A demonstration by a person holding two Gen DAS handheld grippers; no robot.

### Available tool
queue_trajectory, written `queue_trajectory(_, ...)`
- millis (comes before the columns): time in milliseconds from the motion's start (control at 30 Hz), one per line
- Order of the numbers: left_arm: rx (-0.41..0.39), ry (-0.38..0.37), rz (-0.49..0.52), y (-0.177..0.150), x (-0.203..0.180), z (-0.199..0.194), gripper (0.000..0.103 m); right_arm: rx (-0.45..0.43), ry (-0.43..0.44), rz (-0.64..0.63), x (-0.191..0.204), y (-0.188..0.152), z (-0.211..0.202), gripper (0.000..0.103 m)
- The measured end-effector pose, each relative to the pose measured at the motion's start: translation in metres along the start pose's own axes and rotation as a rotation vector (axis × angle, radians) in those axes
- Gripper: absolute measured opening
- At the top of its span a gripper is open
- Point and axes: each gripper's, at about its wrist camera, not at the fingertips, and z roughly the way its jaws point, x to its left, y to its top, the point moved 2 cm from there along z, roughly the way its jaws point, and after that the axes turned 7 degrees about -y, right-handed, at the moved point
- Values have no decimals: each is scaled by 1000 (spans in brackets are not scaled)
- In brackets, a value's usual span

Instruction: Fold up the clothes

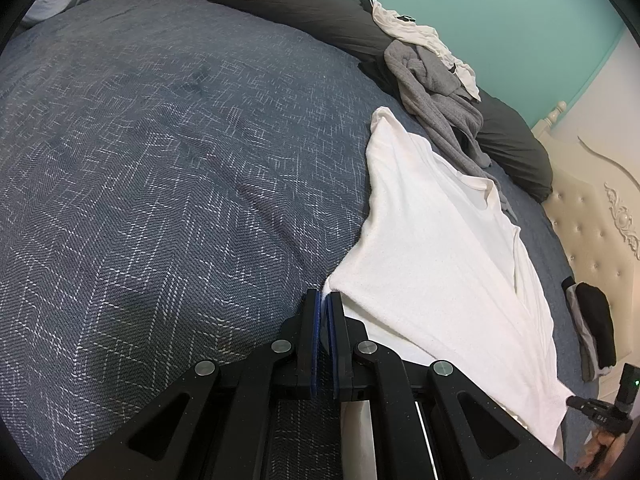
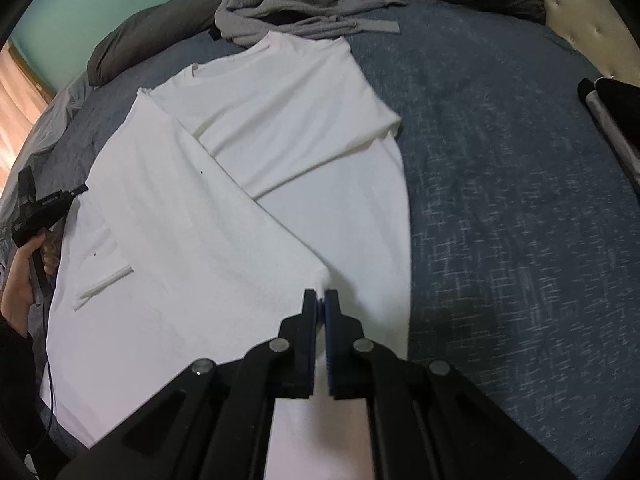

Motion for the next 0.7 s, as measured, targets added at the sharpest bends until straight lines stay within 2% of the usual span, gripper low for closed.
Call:
queue_trajectory(100, 0, 0, 0, 0, 0, 0, 4, -29, -6, 34, 8, 7, 2, 3)
queue_trajectory(267, -1, -2, -4, 0, 0, 0, 5, 12, -3, 69, -2, 4, 13, 3)
queue_trajectory(600, 0, -3, -5, 2, 0, 2, 5, 44, 9, 132, -15, 12, 36, 3)
queue_trajectory(700, 0, -5, -9, 3, 0, 2, 5, 33, 2, 131, -12, 14, 31, 5)
